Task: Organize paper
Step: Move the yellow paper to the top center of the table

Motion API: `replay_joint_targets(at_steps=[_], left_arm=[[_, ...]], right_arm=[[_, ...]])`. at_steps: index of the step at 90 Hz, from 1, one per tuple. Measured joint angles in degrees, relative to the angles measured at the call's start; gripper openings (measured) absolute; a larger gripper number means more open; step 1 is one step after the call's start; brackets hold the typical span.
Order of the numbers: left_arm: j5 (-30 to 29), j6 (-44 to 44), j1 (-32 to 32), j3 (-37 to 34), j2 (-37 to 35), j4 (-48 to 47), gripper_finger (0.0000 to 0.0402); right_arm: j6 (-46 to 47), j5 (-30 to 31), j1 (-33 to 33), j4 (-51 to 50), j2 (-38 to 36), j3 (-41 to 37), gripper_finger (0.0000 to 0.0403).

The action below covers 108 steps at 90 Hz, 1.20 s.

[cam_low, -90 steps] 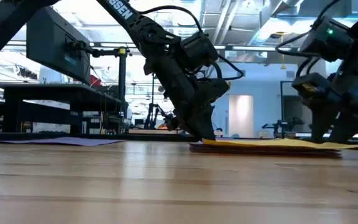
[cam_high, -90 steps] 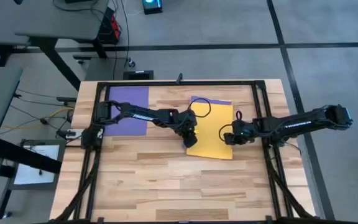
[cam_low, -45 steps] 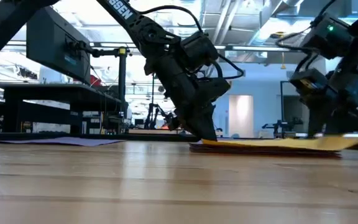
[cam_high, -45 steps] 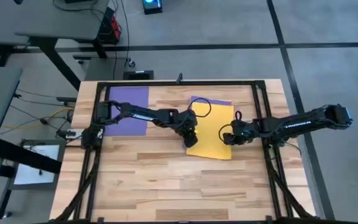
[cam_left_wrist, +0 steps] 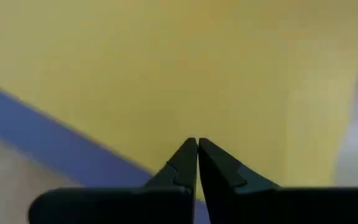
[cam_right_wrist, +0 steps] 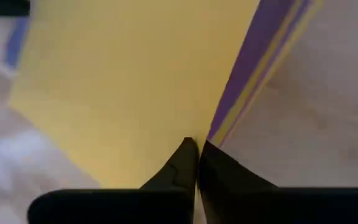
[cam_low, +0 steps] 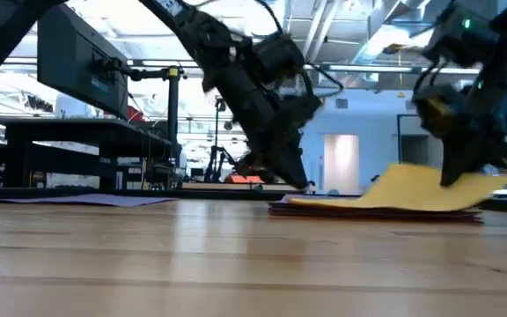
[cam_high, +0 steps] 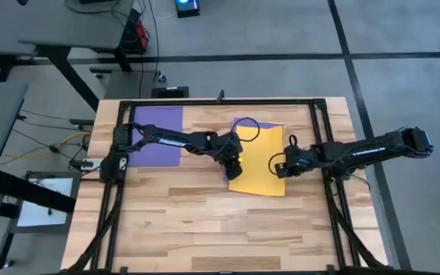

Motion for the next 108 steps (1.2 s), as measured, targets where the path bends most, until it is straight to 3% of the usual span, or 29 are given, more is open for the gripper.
replay_joint_targets(at_steps=[10,20,31,48,63,74,86,108], left_arm=[[-3.1,0.9,0.0,0.0,-5.3,-5.9,0.0000],[-11.7,2.8,0.3,0.2,-10.8,-15.0,0.0000],[-19.2,8.4,1.8,0.1,-11.5,-25.4,0.0000],[-17.9,20.8,3.1,0.0,-14.0,-33.1,0.0000],[-17.7,27.4,5.8,0.0,-24.4,-34.9,0.0000],[-15.1,27.1,9.9,-2.1,-32.2,-34.4,0.0000],[-11.8,26.7,13.8,-5.7,-38.2,-33.4,0.0000],[-11.7,27.4,16.3,-9.2,-42.4,-33.7,0.0000]], right_arm=[[-3.4,0.2,-0.1,-3.5,-2.4,4.4,0.0000],[-7.5,2.8,-1.3,-4.2,-4.0,7.6,0.0000],[-12.2,4.5,-5.4,-1.8,-4.3,9.8,0.0000],[-13.5,2.0,-13.0,14.7,0.7,10.0,0.0000],[-12.4,-2.2,-16.6,32.5,11.1,12.0,0.0000],[-21.7,-8.6,-16.5,47.8,19.8,17.8,0.0000],[-29.6,-13.6,-16.5,47.0,27.9,23.2,0.0000],[-24.8,-17.0,-17.5,43.4,41.3,23.7,0.0000]])
